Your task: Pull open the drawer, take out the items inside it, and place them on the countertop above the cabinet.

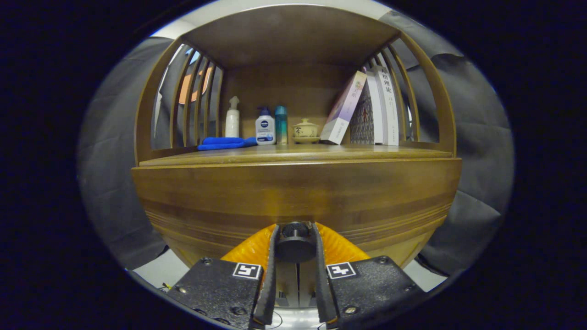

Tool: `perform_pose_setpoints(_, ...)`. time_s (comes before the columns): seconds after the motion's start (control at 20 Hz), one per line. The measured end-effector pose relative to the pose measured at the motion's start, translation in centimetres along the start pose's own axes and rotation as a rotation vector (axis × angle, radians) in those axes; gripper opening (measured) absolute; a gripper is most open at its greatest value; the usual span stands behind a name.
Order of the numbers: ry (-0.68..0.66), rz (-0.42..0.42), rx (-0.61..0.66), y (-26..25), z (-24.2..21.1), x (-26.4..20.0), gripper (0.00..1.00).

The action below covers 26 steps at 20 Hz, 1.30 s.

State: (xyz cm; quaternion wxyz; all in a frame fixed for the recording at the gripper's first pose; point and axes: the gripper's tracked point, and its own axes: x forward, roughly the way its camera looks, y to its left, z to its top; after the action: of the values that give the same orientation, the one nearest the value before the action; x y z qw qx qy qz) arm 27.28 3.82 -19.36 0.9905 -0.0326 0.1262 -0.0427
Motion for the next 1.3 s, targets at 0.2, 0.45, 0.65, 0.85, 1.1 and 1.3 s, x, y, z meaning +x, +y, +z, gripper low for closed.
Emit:
perform_pose_setpoints(0.2,0.007,0.019,-0.010,-0.1,-0.6,-2.5,0.37)
perform_pose_setpoints(0.45,0.020,0.033,-0.002,-0.6,-1.5,-6.1,0.37)
perform_pose_setpoints(0.65,0.034,0.033,0.001,-0.8,-2.1,-8.6,0.37)
perform_pose_setpoints(0.85,0.051,0.040,0.008,-1.0,-2.8,-10.9,0.37)
perform_pose_setpoints(1.1,0.072,0.063,0.003,-1.0,-4.2,-14.1,0.37)
perform_pose_setpoints(1.3,0.084,0.092,0.005,-1.1,-5.0,-16.4,0.37)
